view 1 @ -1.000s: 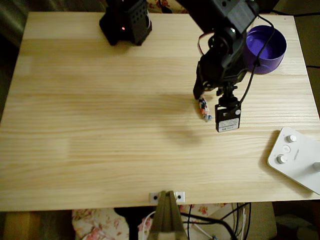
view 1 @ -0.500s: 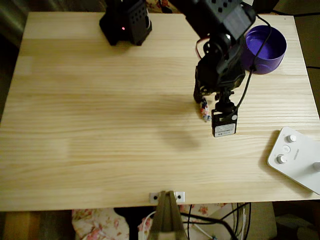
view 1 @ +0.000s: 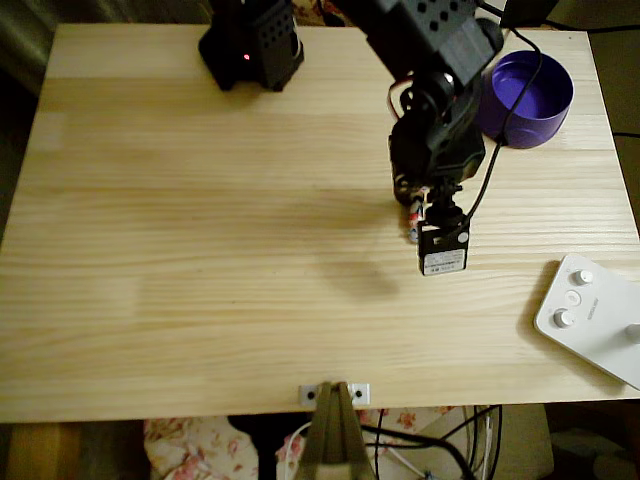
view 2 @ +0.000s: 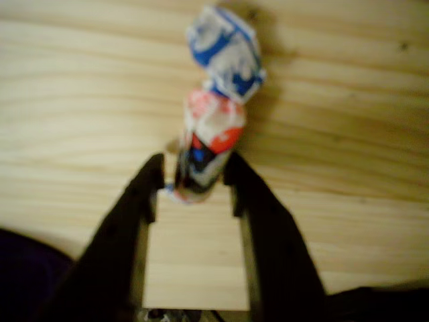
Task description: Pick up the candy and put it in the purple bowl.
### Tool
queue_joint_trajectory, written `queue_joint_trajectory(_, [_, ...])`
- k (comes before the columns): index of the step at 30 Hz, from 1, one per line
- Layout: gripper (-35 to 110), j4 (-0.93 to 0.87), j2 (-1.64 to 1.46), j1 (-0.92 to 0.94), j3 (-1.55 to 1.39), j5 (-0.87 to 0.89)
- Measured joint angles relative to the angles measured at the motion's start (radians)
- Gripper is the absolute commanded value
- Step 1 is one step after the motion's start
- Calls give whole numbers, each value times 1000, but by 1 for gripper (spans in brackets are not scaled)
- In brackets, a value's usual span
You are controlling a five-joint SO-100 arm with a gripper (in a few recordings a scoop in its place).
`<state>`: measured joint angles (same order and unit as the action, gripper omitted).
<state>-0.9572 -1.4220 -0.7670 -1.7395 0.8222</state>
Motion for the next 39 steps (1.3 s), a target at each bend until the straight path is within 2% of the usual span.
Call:
queue_joint_trajectory(23, [7,11,-25,69,-34,-31])
queue_joint_trajectory(39, [7,-103,-281,84,-58,-71])
